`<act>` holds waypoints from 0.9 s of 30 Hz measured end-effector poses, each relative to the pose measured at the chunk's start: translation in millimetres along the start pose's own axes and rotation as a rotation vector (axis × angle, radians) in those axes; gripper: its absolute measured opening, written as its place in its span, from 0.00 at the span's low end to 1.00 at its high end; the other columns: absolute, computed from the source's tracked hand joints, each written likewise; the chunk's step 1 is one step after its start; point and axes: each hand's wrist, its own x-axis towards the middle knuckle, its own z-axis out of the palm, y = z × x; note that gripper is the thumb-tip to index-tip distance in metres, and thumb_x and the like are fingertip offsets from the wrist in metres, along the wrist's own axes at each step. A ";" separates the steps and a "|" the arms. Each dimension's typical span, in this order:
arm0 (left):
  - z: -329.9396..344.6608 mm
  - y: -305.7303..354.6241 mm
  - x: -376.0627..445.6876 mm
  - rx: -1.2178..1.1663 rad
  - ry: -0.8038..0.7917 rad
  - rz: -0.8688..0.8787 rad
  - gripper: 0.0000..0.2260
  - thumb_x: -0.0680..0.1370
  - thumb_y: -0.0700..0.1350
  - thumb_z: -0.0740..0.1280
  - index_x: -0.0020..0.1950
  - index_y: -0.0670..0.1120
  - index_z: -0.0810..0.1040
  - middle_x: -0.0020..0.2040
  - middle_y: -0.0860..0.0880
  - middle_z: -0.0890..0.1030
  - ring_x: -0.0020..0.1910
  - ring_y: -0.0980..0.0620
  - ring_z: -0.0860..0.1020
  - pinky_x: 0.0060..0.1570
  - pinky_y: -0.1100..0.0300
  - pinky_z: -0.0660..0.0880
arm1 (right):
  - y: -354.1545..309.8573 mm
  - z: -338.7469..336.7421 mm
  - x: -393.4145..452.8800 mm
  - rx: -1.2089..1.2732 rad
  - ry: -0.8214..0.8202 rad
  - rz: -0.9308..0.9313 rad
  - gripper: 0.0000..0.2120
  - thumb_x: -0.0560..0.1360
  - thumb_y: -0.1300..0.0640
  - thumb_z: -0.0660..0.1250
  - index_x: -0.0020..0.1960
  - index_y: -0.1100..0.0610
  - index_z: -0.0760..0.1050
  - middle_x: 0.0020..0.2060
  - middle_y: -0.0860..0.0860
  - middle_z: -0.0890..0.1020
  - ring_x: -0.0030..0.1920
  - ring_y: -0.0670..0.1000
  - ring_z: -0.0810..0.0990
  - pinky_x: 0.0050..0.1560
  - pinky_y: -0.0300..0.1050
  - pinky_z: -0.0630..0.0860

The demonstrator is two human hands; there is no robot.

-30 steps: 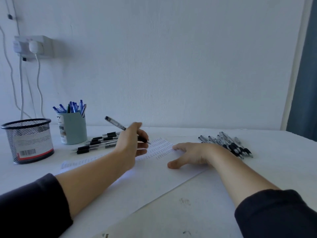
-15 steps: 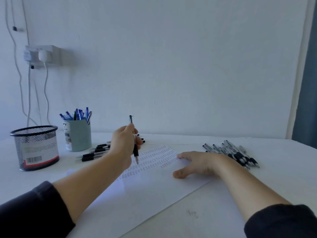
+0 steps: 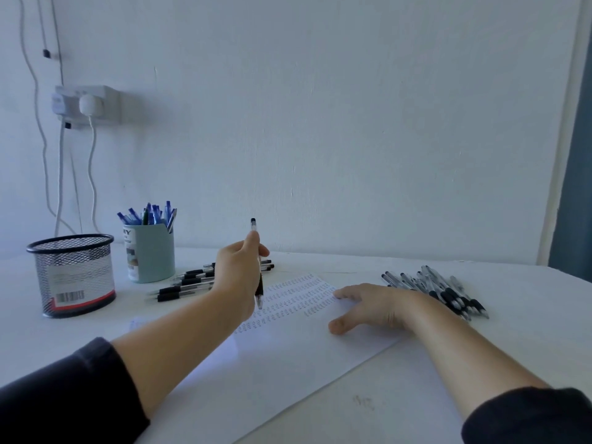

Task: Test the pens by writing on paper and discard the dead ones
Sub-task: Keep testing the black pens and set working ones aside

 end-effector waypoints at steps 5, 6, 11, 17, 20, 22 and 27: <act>4.4 -5.4 -4.5 -0.016 -0.069 -0.001 0.13 0.82 0.47 0.60 0.46 0.40 0.79 0.31 0.47 0.72 0.29 0.51 0.69 0.31 0.60 0.69 | -13.0 0.9 -4.7 0.198 0.173 -0.129 0.26 0.75 0.47 0.68 0.70 0.53 0.69 0.70 0.49 0.71 0.70 0.50 0.68 0.67 0.45 0.63; 5.7 -7.1 -5.3 -0.016 -0.092 0.011 0.11 0.82 0.45 0.60 0.46 0.39 0.78 0.33 0.46 0.74 0.29 0.51 0.72 0.31 0.60 0.71 | -17.0 1.8 -5.2 0.236 0.202 -0.167 0.22 0.76 0.47 0.66 0.67 0.55 0.72 0.67 0.50 0.73 0.68 0.51 0.70 0.66 0.46 0.64; 14.1 -10.8 -11.7 -0.073 -0.183 0.040 0.06 0.80 0.38 0.60 0.57 0.42 0.70 0.38 0.45 0.80 0.34 0.51 0.80 0.31 0.60 0.77 | -32.0 8.2 -6.1 0.240 0.370 -0.331 0.08 0.76 0.50 0.66 0.52 0.52 0.79 0.41 0.45 0.80 0.43 0.44 0.78 0.44 0.39 0.72; 16.4 -14.9 -14.4 -0.017 -0.288 0.041 0.07 0.80 0.42 0.62 0.58 0.44 0.70 0.42 0.42 0.82 0.36 0.49 0.80 0.31 0.58 0.76 | -24.2 3.7 -2.8 0.055 0.566 -0.234 0.06 0.74 0.54 0.68 0.38 0.49 0.76 0.37 0.43 0.79 0.46 0.50 0.78 0.52 0.45 0.72; 16.3 -17.3 -14.2 0.062 -0.310 0.036 0.10 0.80 0.45 0.63 0.61 0.48 0.68 0.43 0.43 0.81 0.37 0.49 0.78 0.33 0.57 0.75 | -11.1 -9.7 -3.7 -0.075 0.790 0.017 0.04 0.76 0.55 0.64 0.46 0.52 0.78 0.45 0.48 0.81 0.53 0.54 0.77 0.54 0.47 0.66; 16.1 -18.4 -13.2 0.093 -0.316 0.037 0.10 0.80 0.45 0.62 0.61 0.48 0.69 0.42 0.44 0.81 0.37 0.49 0.77 0.32 0.57 0.74 | 2.5 -18.2 -6.3 -0.142 0.876 0.207 0.03 0.76 0.57 0.63 0.47 0.53 0.75 0.47 0.51 0.80 0.55 0.57 0.75 0.52 0.47 0.63; 16.9 -20.7 -11.6 0.128 -0.334 0.025 0.08 0.80 0.43 0.63 0.59 0.48 0.71 0.38 0.45 0.80 0.33 0.50 0.75 0.30 0.59 0.71 | 26.4 -24.2 -12.5 -0.211 0.866 0.469 0.03 0.76 0.57 0.62 0.47 0.53 0.67 0.51 0.54 0.78 0.60 0.57 0.71 0.59 0.49 0.62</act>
